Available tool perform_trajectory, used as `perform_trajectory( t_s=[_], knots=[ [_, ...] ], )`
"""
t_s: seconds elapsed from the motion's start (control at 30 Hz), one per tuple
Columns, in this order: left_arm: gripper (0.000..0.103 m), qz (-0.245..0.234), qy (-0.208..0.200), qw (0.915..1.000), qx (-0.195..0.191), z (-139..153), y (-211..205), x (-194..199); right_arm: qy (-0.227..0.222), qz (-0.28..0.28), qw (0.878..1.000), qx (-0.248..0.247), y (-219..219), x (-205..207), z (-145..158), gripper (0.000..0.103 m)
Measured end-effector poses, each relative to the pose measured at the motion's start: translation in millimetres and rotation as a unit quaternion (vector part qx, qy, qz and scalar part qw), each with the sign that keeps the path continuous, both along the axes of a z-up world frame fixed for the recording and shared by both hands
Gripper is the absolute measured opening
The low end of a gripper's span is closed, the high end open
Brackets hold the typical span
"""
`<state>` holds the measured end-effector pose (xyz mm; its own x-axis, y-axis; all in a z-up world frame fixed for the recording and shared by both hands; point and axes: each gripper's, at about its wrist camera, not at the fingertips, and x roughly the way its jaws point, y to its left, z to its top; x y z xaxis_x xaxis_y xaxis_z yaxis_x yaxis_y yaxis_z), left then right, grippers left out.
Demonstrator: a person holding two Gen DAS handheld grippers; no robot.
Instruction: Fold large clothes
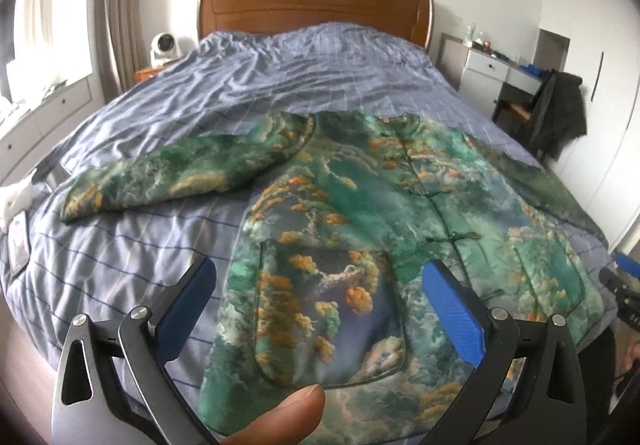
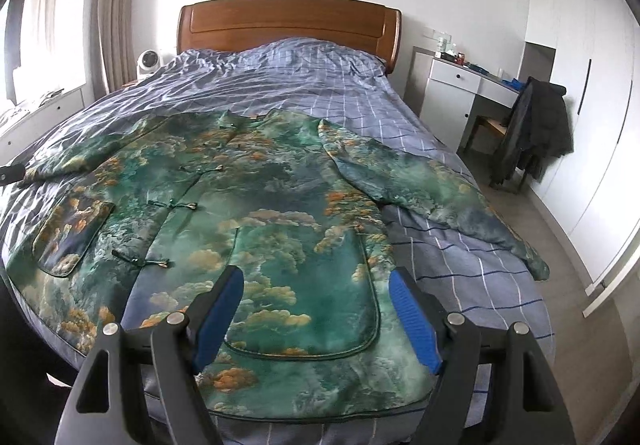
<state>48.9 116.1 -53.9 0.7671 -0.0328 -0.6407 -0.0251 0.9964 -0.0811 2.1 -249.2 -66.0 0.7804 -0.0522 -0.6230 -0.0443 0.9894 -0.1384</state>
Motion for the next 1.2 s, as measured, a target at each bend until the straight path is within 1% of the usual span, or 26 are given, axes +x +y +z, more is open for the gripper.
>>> perform_trajectory(
  t_s=[0.13, 0.3, 0.43, 0.7, 0.87, 1.03, 1.2],
  knots=[
    [0.103, -0.008, 0.013, 0.9999, -0.003, -3, -7, 1, -0.001, 0.009, 1.0, -0.002, 7, -1, -1, 0.077],
    [0.103, -0.024, -0.006, 0.9996, 0.012, 7, -22, -2, -0.005, 0.02, 1.0, -0.005, 14, -4, -2, 0.077],
    [0.103, -0.048, -0.013, 0.9987, -0.007, 15, -32, -2, -0.011, 0.031, 0.999, -0.006, 21, -8, -2, 0.077],
    [0.103, -0.084, 0.02, 0.9962, -0.01, -2, -61, -4, -0.013, 0.051, 0.999, -0.004, 34, -15, -3, 0.077],
    [0.103, -0.093, 0.013, 0.9955, -0.01, -1, -70, -12, -0.008, 0.064, 0.998, -0.002, 41, -15, -9, 0.077],
    [0.103, -0.098, 0.007, 0.9951, 0.01, 0, -78, -15, -0.006, 0.072, 0.997, -0.002, 48, -14, -11, 0.077],
    [0.103, -0.099, 0.011, 0.995, 0.013, -3, -79, -14, 0.0, 0.077, 0.997, -0.002, 52, -14, -14, 0.077]
  ],
)
